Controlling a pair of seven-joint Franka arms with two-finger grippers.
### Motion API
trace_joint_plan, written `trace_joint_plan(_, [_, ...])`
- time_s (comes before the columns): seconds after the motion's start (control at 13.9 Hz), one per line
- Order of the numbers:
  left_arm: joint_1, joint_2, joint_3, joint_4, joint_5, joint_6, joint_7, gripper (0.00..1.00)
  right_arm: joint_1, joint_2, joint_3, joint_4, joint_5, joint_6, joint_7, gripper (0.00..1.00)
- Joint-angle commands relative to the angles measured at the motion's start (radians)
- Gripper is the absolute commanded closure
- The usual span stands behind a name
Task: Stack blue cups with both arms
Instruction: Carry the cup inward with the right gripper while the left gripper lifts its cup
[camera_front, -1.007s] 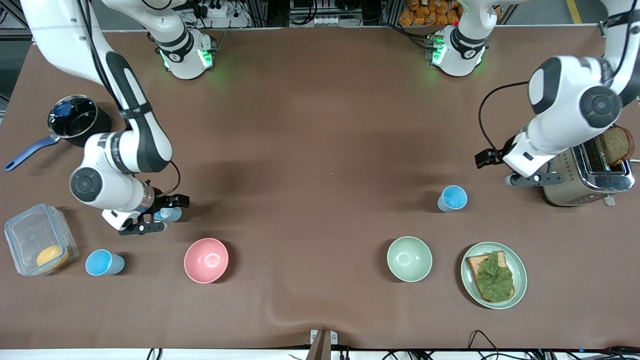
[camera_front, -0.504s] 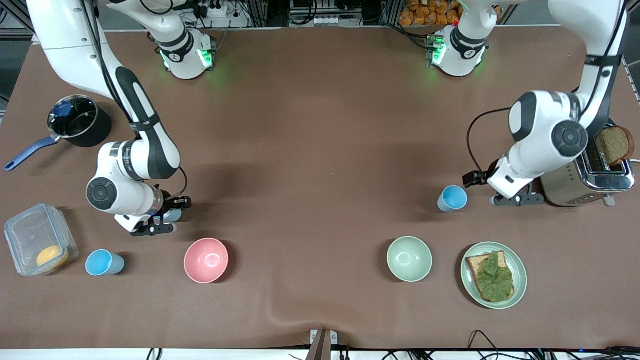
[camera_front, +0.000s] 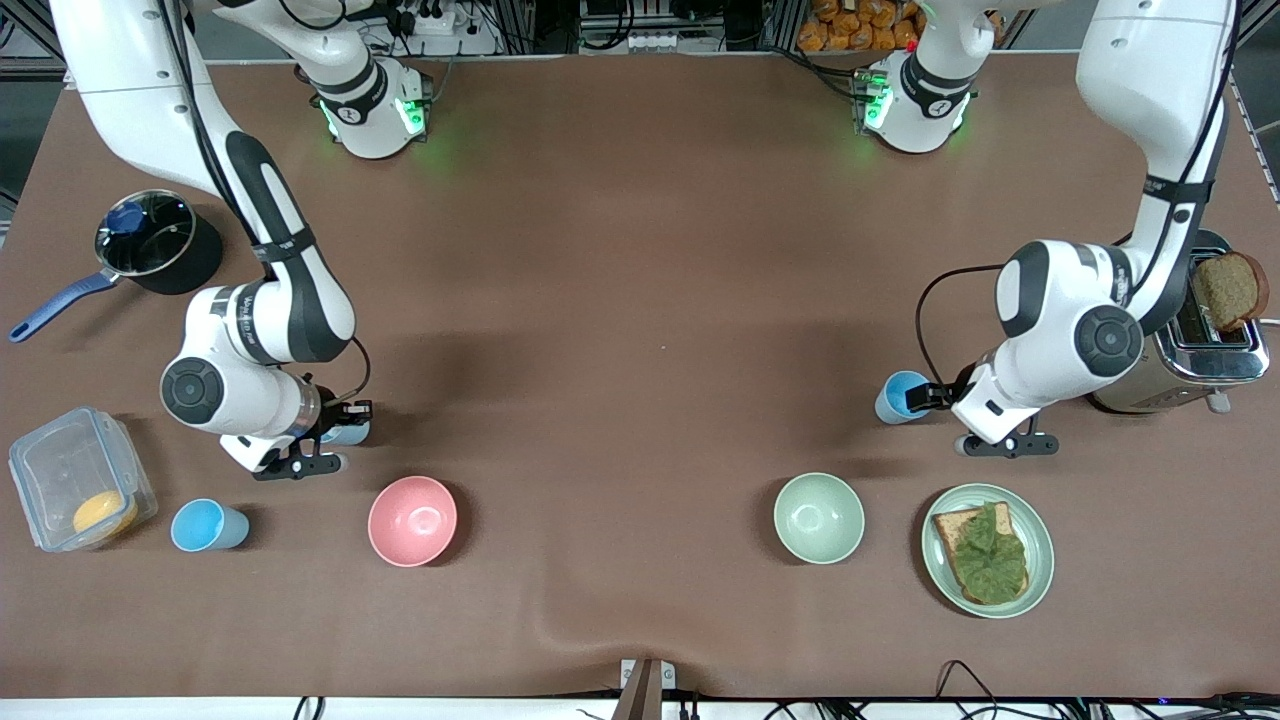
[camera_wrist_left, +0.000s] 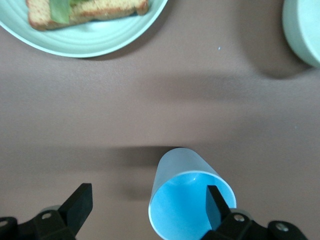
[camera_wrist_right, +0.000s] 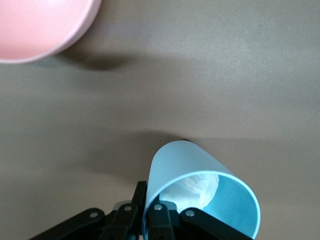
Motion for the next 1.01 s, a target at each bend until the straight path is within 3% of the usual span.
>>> trace_joint_plan(0.0, [-0.001,0.023,0.000,0.020,0.002,-0.010,0.020,0.00,0.056,0.006,-0.002,0.123,0.014,-0.180,0.018,1.00])
trace_joint_plan(0.29, [-0.010,0.057,0.000,0.015,0.002,-0.011,0.005,0.00,0.183,-0.014,0.001,0.179,0.018,-0.317,0.257,1.00])
trace_joint_plan(0.36, [-0.010,0.060,0.000,0.015,0.000,-0.011,-0.008,0.36,0.224,-0.020,0.003,0.179,0.019,-0.325,0.327,1.00])
trace_joint_plan(0.43, [-0.009,0.060,0.000,0.014,0.002,-0.013,-0.027,0.99,0.267,-0.024,0.004,0.179,0.036,-0.327,0.410,1.00])
trace_joint_plan(0.72, [-0.009,0.057,0.000,0.014,0.002,-0.014,-0.037,1.00,0.444,-0.013,0.007,0.226,0.088,-0.311,0.701,1.00])
trace_joint_plan(0.94, [-0.006,0.034,0.000,0.011,0.002,-0.020,-0.038,1.00,0.545,0.021,0.006,0.240,0.171,-0.162,0.883,1.00])
